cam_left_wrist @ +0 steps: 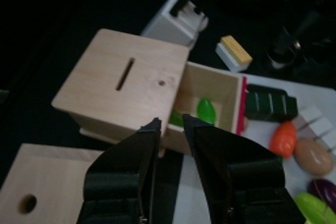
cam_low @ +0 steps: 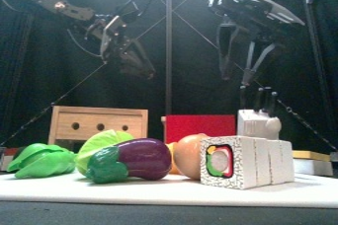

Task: Grab corn bottom

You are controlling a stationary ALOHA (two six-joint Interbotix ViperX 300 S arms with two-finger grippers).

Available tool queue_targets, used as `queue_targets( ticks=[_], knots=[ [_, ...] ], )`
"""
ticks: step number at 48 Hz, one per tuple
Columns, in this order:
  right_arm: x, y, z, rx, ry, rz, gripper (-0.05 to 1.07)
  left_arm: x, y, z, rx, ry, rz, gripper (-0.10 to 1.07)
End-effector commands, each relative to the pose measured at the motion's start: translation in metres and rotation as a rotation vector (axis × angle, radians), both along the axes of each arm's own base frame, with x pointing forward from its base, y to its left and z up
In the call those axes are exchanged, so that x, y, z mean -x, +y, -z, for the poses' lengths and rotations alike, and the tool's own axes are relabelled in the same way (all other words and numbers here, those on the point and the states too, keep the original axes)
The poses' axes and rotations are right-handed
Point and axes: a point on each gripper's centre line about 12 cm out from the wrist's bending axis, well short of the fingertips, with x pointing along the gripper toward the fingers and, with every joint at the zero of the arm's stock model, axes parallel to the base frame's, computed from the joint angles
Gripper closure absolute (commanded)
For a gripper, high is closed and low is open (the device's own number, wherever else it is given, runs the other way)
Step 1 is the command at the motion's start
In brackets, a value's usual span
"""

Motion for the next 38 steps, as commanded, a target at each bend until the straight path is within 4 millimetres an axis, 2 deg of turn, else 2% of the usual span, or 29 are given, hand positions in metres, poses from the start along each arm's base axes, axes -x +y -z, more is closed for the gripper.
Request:
queue_targets(
  ticks=[1, 8, 16, 23, 30, 38],
  knots=[
    [0.007, -0.001, -0.017, -0.012, -0.047, -0.007, 0.2, 0.013, -0.024, 0.006, -0.014, 0.007, 0.07, 0.27],
    [0.014, -0.003, -0.014, -0.016, -0.037, -0.002, 0.2, 0.024, -0.067, 0.017, -0.063, 0.027, 0.227, 0.21],
    [0.02, -0.004, -0.007, -0.018, -0.015, 0.001, 0.2, 0.023, -0.09, 0.031, -0.1, 0.057, 0.328, 0.08],
    [0.023, -0.004, 0.0, -0.03, 0.002, 0.001, 0.2, 0.009, -0.097, 0.056, -0.092, 0.074, 0.352, 0.01],
    [0.025, -0.004, 0.007, -0.051, 0.007, -0.003, 0.2, -0.007, -0.098, 0.069, -0.045, 0.06, 0.322, 0.01],
    [0.027, -0.003, 0.011, -0.061, 0.016, -0.004, 0.2, -0.017, -0.086, 0.083, 0.046, 0.061, 0.215, 0.02]
  ],
)
